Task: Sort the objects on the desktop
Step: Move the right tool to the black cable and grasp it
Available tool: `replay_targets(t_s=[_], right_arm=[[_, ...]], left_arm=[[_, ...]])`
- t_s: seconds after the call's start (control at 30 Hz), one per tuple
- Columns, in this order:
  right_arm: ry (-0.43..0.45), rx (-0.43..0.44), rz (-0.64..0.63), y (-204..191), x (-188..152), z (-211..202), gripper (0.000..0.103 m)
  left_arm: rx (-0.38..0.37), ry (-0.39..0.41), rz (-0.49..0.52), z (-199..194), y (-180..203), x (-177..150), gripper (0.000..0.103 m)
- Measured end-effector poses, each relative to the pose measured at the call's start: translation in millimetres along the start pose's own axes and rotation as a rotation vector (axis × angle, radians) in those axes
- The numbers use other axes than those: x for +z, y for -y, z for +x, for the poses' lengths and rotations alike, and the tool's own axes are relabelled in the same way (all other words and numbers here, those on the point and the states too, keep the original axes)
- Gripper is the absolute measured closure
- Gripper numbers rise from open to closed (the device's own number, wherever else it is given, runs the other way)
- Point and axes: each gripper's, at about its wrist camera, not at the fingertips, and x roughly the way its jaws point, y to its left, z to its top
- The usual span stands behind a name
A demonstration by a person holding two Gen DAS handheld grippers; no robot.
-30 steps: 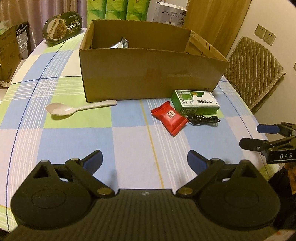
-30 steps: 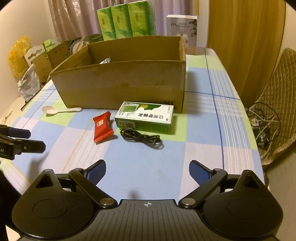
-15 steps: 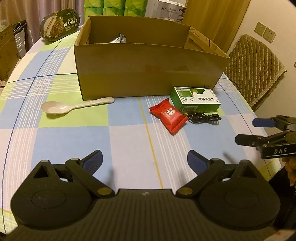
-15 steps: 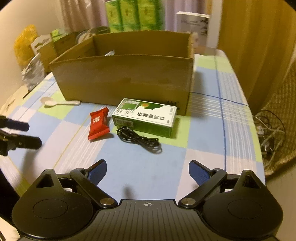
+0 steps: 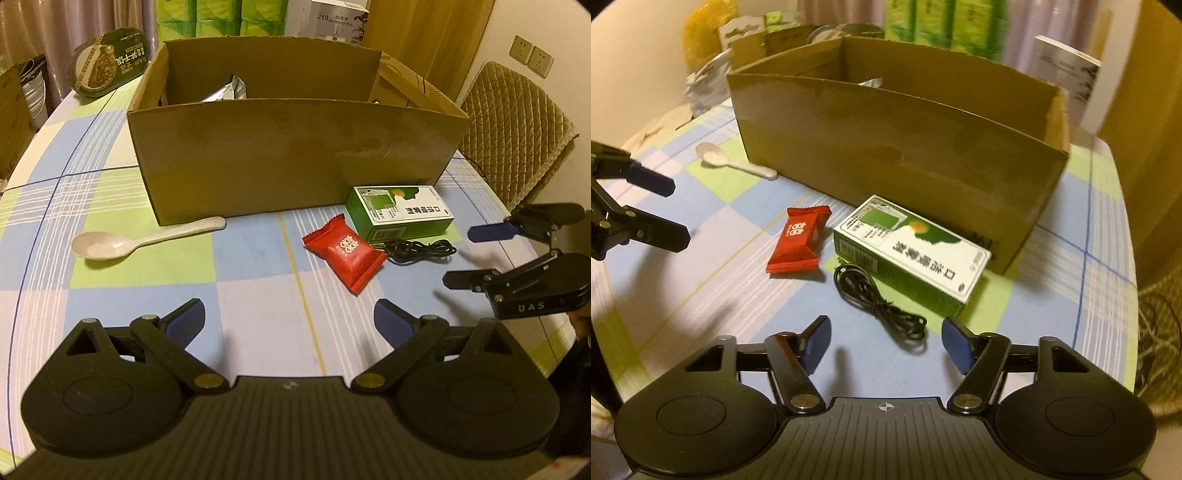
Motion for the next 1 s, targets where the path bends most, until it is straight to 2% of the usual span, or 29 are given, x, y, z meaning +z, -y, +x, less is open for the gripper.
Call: replay_targets(t_s=[0.13,0.3,0.43,0.6,0.77,0.83,1.0], right_arm=[[-0.020,0.019,-0.068,0.6,4.1,11.1,0.055],[-0.033,0.029,-0.141,-0.6,8.6,21.7,0.059],[-0.049,0.050,-0.155,-2.0,9.8,28.7,0.073],[-0.052,0.058,-0.088,-4.9,10.5,29.2,0.081],[-0.047,0.092,0.053,-9.3,15.4,30.8,0.085],[-0.042,0.118,0.092,-13.7,17.2,32.4,0.089],[-0.029,0.163,0.089,-32.2,20.2,33.6,0.091]], left_arm=[[0.001,-0.014,0.000,7.9,-0.3,1.2,0.007],[0.001,-0.029,0.001,14.4,-0.4,1.6,0.007],[0.005,-0.035,-0.002,18.2,-0.1,3.1,0.007],[0.005,-0.034,-0.010,20.8,0.6,4.2,0.007],[0.009,-0.031,-0.022,20.2,-0.9,3.4,0.007],[0.011,-0.030,-0.027,18.8,-2.7,2.3,0.007],[0.023,-0.031,-0.037,15.0,-8.9,-0.1,0.007]])
